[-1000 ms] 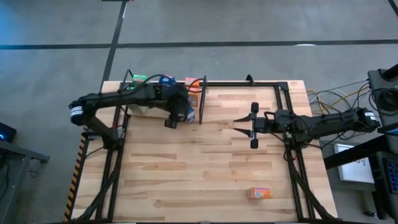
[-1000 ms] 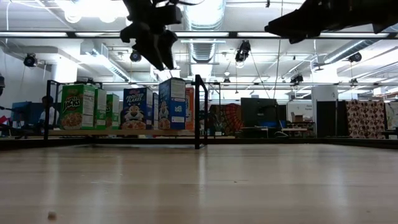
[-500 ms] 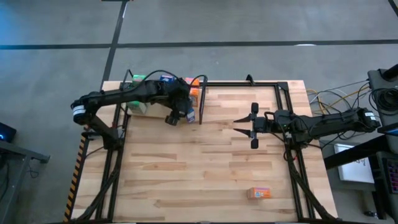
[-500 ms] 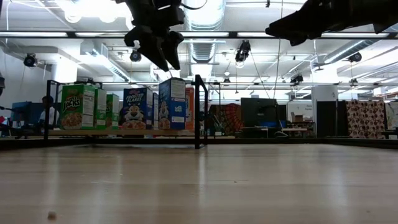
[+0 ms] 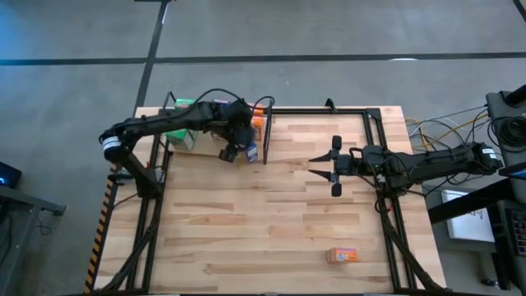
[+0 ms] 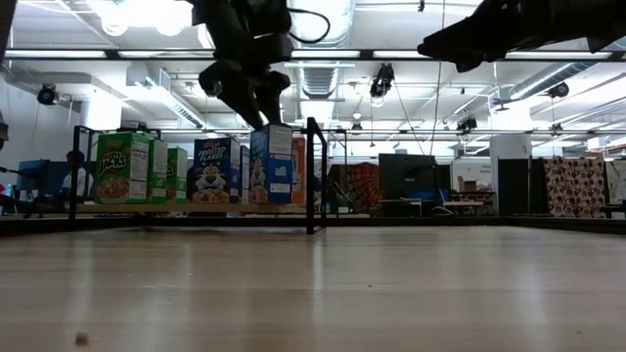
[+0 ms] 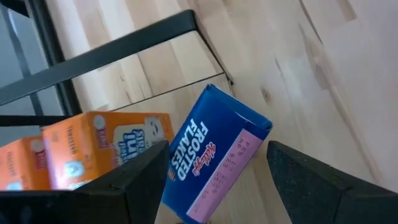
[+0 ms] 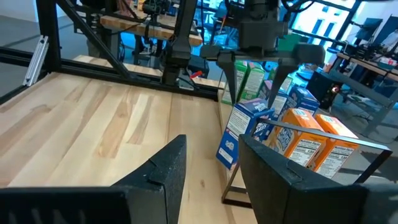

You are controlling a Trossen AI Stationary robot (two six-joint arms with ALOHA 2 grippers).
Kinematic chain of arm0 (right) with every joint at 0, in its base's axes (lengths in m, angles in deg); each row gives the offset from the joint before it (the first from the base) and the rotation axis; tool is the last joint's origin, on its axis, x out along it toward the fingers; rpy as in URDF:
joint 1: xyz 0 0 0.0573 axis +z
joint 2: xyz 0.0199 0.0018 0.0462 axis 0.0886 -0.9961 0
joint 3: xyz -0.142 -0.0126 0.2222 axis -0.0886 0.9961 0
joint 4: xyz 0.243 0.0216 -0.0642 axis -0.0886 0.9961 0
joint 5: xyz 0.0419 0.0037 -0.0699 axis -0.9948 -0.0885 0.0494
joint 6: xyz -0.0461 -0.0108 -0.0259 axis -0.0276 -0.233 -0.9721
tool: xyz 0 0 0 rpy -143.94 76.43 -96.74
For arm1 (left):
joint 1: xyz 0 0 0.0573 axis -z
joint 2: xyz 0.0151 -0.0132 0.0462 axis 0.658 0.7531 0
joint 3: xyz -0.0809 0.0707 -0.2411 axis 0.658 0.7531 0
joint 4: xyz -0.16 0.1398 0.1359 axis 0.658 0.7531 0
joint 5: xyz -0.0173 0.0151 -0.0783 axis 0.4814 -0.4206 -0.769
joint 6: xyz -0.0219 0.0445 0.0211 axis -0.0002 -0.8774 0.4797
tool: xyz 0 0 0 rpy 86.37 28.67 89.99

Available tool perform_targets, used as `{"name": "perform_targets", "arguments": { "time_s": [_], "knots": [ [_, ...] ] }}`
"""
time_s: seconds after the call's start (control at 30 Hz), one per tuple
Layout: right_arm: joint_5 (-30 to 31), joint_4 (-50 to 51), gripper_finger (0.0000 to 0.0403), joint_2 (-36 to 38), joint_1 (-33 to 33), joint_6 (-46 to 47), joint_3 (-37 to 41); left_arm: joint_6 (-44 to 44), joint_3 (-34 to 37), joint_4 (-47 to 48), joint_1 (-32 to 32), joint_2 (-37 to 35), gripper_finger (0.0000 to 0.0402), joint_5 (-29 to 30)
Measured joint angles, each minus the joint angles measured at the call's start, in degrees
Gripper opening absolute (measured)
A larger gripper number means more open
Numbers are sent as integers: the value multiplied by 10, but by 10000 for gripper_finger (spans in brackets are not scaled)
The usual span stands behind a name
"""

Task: Stack cereal on shelf
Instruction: Put the blue cereal box on the shelf aligned with the blue cereal boxes

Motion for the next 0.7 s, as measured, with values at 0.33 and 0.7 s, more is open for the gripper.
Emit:
{"name": "perform_targets", "arguments": {
  "time_s": [0.33,0.7],
  "knots": [
    [0,1,134,0,0,0,0,-10,0,0,-1,6,254,0],
    [1,1,134,0,0,3,0,1,0,-10,-1,3,254,1]
  ]
}}
